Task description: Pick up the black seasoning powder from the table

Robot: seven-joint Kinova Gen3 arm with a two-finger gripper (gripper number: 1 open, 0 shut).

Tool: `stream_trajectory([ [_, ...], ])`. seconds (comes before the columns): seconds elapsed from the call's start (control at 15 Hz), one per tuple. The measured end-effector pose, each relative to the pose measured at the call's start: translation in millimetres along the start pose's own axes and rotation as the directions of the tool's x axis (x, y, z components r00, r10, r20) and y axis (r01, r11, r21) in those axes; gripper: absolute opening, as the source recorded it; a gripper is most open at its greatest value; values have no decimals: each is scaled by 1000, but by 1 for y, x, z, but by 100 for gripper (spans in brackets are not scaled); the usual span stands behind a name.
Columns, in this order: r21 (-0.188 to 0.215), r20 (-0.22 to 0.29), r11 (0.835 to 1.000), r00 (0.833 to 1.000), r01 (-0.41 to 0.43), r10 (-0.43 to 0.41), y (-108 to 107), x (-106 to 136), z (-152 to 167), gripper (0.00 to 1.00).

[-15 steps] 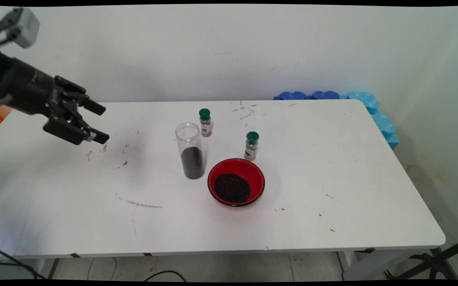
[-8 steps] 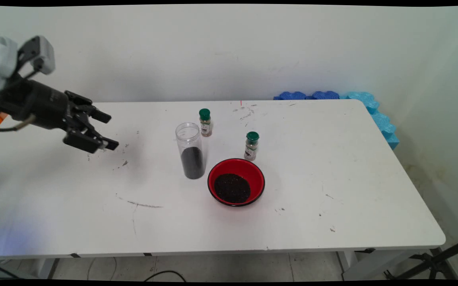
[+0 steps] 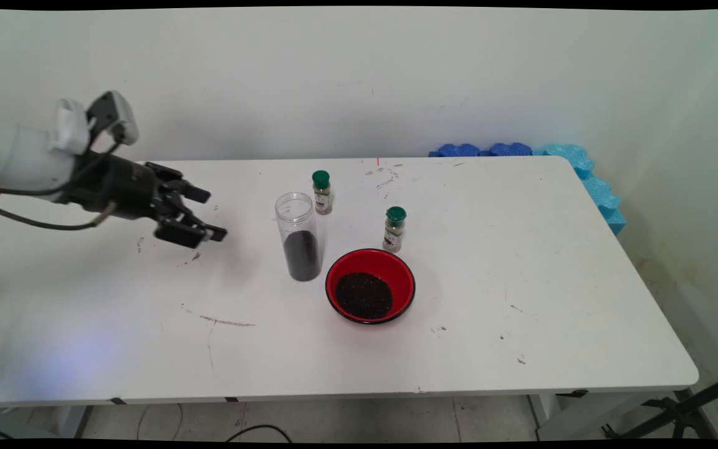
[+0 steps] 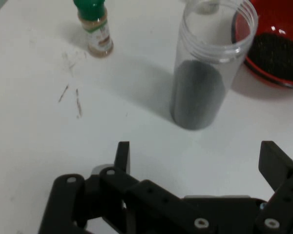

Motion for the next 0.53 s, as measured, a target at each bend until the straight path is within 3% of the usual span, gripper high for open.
stream_trajectory([
  [0.53, -3, -61, 1000, 998, 18, -19, 4, 3, 50, 100],
])
